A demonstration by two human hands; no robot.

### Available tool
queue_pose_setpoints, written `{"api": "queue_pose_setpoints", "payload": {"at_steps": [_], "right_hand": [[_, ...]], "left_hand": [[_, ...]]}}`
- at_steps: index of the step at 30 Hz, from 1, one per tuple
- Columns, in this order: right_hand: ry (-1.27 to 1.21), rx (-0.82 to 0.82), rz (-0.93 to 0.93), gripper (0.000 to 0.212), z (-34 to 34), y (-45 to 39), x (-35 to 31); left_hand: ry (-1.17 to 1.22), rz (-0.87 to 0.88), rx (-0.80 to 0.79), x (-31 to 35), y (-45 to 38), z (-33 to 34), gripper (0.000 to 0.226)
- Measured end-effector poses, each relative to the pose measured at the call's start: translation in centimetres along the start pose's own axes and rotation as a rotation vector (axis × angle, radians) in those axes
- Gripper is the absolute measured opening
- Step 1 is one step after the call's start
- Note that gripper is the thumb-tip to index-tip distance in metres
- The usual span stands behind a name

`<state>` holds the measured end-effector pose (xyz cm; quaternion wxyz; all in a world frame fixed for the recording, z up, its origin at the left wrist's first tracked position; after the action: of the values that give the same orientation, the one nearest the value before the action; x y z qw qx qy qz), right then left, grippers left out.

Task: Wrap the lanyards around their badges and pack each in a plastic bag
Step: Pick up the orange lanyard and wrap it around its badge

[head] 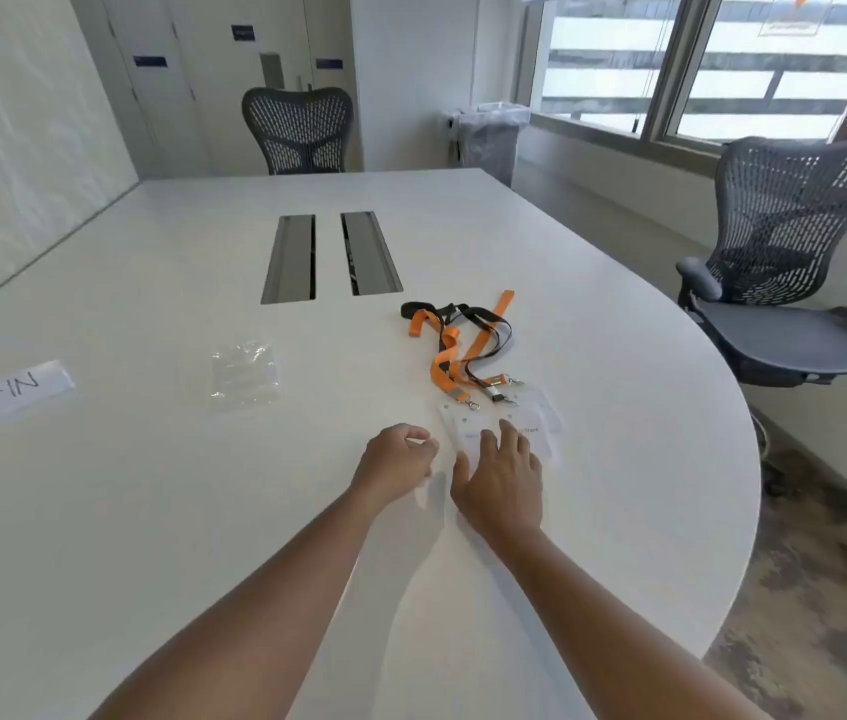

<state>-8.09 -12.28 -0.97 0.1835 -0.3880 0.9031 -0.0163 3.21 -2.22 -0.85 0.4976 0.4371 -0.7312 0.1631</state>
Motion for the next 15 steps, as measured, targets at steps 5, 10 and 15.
{"api": "queue_pose_setpoints", "payload": {"at_steps": [5,10,15], "right_hand": [[0.022,0.009,-0.03,0.047,1.1,0.2,0.7],[0.054,0.026,-0.075,0.046,1.7,0.4,0.7],[-0.022,0.012,-0.127,0.044,2.0,0.3,0.6]], "left_hand": [[0.128,-0.074,-0.014,0.1,-0.6,1.6,0.024],[0.242,-0.156,-0.054,0.2,-1.0,2.5,0.018],[0.292,-0.216,-0.086,0.7,-1.4,2.7,0.016]]}}
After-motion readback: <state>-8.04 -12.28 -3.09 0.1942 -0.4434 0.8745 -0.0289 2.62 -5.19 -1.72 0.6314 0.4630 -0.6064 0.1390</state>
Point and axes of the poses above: each hand's wrist, its own y-axis away from the middle knuckle, its own z-axis out of the palm, x = y × z, the point moved 4 cm from there along -y, towards the middle knuckle, and after that the axes turned 1 degree about z, right-handed, at the moved point
